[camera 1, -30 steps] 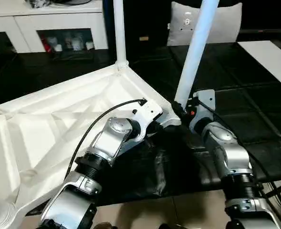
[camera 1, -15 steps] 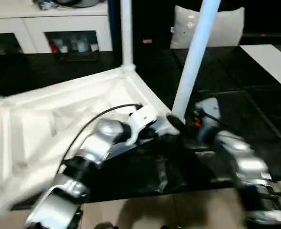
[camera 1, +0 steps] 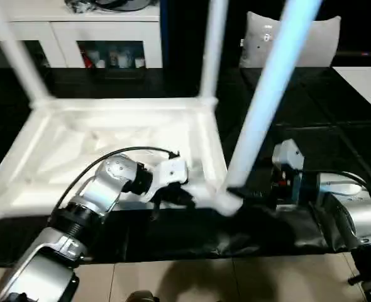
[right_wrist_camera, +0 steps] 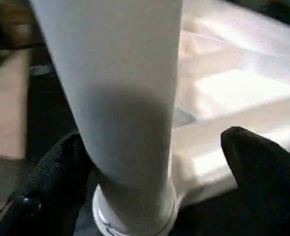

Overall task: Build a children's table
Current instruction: Rotate leg to tighten

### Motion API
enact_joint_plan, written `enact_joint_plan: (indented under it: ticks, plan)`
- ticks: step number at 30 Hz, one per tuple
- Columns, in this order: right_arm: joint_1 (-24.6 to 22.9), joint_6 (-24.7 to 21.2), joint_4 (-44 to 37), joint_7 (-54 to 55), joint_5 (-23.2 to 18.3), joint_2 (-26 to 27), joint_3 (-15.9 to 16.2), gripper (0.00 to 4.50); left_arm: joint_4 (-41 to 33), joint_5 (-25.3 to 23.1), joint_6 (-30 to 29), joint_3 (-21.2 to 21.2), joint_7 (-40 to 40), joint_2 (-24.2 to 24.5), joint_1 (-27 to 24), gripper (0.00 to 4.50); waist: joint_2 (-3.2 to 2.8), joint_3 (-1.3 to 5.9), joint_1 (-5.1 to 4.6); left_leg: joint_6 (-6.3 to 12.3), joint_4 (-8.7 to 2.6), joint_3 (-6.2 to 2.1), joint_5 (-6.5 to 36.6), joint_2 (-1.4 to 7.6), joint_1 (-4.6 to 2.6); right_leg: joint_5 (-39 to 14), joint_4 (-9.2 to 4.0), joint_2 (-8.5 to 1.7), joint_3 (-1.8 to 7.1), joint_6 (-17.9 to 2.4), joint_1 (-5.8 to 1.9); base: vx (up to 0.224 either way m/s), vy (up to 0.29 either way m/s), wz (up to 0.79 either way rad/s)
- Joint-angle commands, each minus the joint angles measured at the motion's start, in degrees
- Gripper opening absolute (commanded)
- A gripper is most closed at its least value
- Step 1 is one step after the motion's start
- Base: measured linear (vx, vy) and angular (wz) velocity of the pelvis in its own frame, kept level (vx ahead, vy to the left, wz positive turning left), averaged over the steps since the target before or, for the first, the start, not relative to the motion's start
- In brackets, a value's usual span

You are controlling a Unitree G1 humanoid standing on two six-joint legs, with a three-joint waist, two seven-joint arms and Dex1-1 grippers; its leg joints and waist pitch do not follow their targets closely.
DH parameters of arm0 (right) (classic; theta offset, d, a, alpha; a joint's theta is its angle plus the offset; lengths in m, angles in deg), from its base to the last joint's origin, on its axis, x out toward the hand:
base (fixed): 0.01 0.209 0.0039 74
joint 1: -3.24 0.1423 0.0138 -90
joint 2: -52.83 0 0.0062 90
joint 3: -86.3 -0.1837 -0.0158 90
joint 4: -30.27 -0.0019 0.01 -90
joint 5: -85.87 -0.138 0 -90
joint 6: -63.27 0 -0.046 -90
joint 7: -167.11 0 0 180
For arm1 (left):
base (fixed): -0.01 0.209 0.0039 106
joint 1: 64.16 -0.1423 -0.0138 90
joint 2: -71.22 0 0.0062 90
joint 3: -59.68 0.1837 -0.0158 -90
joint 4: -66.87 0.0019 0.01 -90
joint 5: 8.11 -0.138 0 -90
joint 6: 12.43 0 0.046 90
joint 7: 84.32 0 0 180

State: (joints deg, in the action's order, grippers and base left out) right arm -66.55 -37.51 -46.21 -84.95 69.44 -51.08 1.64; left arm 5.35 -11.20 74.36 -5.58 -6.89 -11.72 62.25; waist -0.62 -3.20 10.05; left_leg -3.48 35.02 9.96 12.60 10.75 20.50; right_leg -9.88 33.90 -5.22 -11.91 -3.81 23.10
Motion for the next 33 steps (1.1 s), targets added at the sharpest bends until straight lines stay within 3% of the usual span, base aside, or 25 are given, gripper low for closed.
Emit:
enact_joint_plan:
  ticks: [1, 8, 14, 15, 23, 30, 31, 32, 33]
  plan:
    - [-0.53, -1.18, -1.26, -3.65, -1.54, -1.50, 1.17, 4.04, 0.50, -0.99, 2.67, 2.44, 3.93, 0.89, 1.78, 0.00, 0.53, 4.33, -0.21, 5.24, -3.68, -1.30, 4.21, 3.65, -0.28, -18.20, -5.28, -5.46, 5.02, 1.18, -4.07, 0.000, 0.000, 0.00]
    - [-0.30, -1.66, 0.06, -8.03, -2.35, -1.96, 2.83, 3.50, 1.64, -0.69, 4.98, 2.78, 7.39, 1.41, 2.81, 0.00, 0.80, 4.41, -0.25, 3.81, -3.67, -1.14, 4.70, 3.10, -0.21, -21.21, -5.75, -5.25, 4.72, 3.67, -4.27, 0.000, 0.000, 0.00]
    - [0.55, -1.92, 0.76, -9.45, -2.65, -1.38, 4.00, 3.08, 2.17, 0.29, 5.47, 2.98, 8.19, 0.75, 3.26, 0.00, 0.76, 4.67, -0.18, 4.08, -3.61, -1.27, 3.19, 3.34, -0.06, -18.17, -5.24, -5.22, 4.76, 3.14, -4.31, 0.000, 0.000, 0.00]
    - [0.78, -2.38, 0.84, -9.91, -2.86, -1.35, 4.22, 2.83, 2.28, 0.33, 5.46, 2.94, 8.35, 0.62, 3.35, 0.00, 0.67, 4.59, -0.22, 4.17, -3.63, -1.30, 3.29, 3.42, -0.11, -17.94, -5.27, -5.27, 4.78, 2.84, -4.22, 0.000, 0.000, 0.00]
    - [0.64, -4.62, 0.30, -10.17, -3.16, -1.01, 4.57, 2.24, 2.98, 0.74, 4.98, 2.45, 8.90, 0.42, 3.38, 0.00, 0.35, 4.49, -0.17, 3.89, -3.68, -1.28, 4.01, 3.38, -0.21, -18.21, -5.49, -5.25, 4.74, 2.67, -4.29, 0.000, 0.000, 0.00]
    - [0.64, -4.62, 0.30, -10.17, -3.16, -1.01, 4.57, 2.24, 2.98, 0.74, 4.98, 2.45, 8.90, 0.42, 3.38, 0.00, 0.45, 4.53, -0.19, 3.73, -3.66, -1.27, 4.07, 3.31, -0.19, -18.29, -5.46, -5.20, 4.70, 2.85, -4.35, 0.000, 0.000, 0.00]
    - [0.15, -5.67, -0.48, -8.51, -3.27, -0.32, 4.58, 2.13, 2.82, 1.14, 3.66, 1.84, 7.94, -0.09, 3.27, 0.00, 0.46, 4.51, -0.20, 3.72, -3.66, -1.26, 4.10, 3.29, -0.17, -18.33, -5.48, -5.21, 4.69, 2.86, -4.37, 0.000, 0.000, 0.00]
    - [-1.07, -9.71, -2.31, 4.45, -1.88, 5.46, 3.36, 2.13, 1.36, 2.49, -3.96, -1.41, 0.21, -3.66, 2.79, 0.00, -0.39, 4.35, -0.33, 3.37, -3.86, -1.39, 4.22, 3.72, -0.40, -17.80, -5.66, -5.11, 4.82, 2.28, -4.15, 0.000, 0.000, 0.00]
    - [-1.20, -10.96, -2.41, 10.29, -0.95, 8.13, 2.59, 2.02, 0.77, 2.76, -6.79, -2.62, -3.28, -5.20, 2.64, 0.00, -0.61, 4.12, -0.76, 2.26, -4.13, -1.84, 4.77, 4.17, -0.37, -17.29, -5.50, -5.24, 4.65, 1.11, -4.05, 0.000, 0.000, 0.00]
